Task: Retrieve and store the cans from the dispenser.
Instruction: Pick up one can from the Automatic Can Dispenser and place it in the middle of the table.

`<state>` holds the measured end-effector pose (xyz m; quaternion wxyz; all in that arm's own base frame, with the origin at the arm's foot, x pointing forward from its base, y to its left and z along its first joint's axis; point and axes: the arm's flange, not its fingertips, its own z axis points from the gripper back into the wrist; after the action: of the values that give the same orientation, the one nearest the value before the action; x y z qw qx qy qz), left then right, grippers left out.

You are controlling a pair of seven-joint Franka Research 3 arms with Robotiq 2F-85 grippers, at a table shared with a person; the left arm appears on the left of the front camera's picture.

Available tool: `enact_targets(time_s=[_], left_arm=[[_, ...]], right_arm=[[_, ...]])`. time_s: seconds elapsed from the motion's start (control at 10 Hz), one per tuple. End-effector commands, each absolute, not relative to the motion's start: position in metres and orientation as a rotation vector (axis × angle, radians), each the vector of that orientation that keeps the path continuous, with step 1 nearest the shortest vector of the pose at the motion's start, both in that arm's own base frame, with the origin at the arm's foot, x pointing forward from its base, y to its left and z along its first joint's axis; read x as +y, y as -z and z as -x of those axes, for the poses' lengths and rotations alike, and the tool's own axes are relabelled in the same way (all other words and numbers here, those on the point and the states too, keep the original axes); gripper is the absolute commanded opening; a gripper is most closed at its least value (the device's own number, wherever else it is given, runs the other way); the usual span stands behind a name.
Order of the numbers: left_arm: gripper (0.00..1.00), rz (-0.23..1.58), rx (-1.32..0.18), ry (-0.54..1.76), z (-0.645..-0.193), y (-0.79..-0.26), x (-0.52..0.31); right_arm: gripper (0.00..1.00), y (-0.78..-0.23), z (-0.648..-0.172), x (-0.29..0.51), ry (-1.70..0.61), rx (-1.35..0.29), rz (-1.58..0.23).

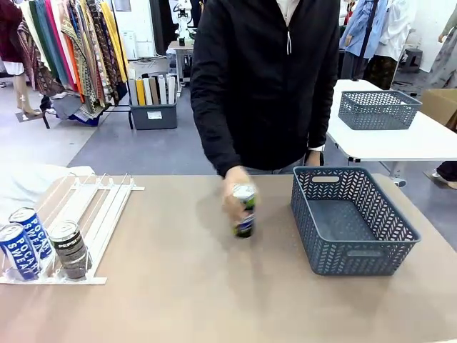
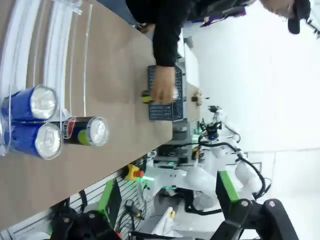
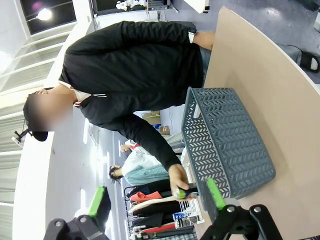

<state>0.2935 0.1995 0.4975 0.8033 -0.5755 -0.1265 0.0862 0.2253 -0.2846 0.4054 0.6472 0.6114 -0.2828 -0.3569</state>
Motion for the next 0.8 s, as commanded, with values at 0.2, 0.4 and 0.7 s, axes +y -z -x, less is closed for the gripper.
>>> enact_targets(time_s=[0.2,0.4,0.7], left_arm=[[1.0,1.233,-0.271,-0.185,-0.293,-0.497,0.199],[1.0,1.233,-0.271,-0.185,-0.293,-0.497,0.199],[1.0,1.233,-0.271,-0.185,-0.293,-0.497,0.199]], right_arm=[[1.0,-0.41,-0.224,-0.283,0.809,-0.639,-1.394],[1.0,-0.41,-0.224,-0.283,0.809,-0.639,-1.394],[1.0,-0.41,-0.224,-0.283,0.809,-0.639,-1.394]])
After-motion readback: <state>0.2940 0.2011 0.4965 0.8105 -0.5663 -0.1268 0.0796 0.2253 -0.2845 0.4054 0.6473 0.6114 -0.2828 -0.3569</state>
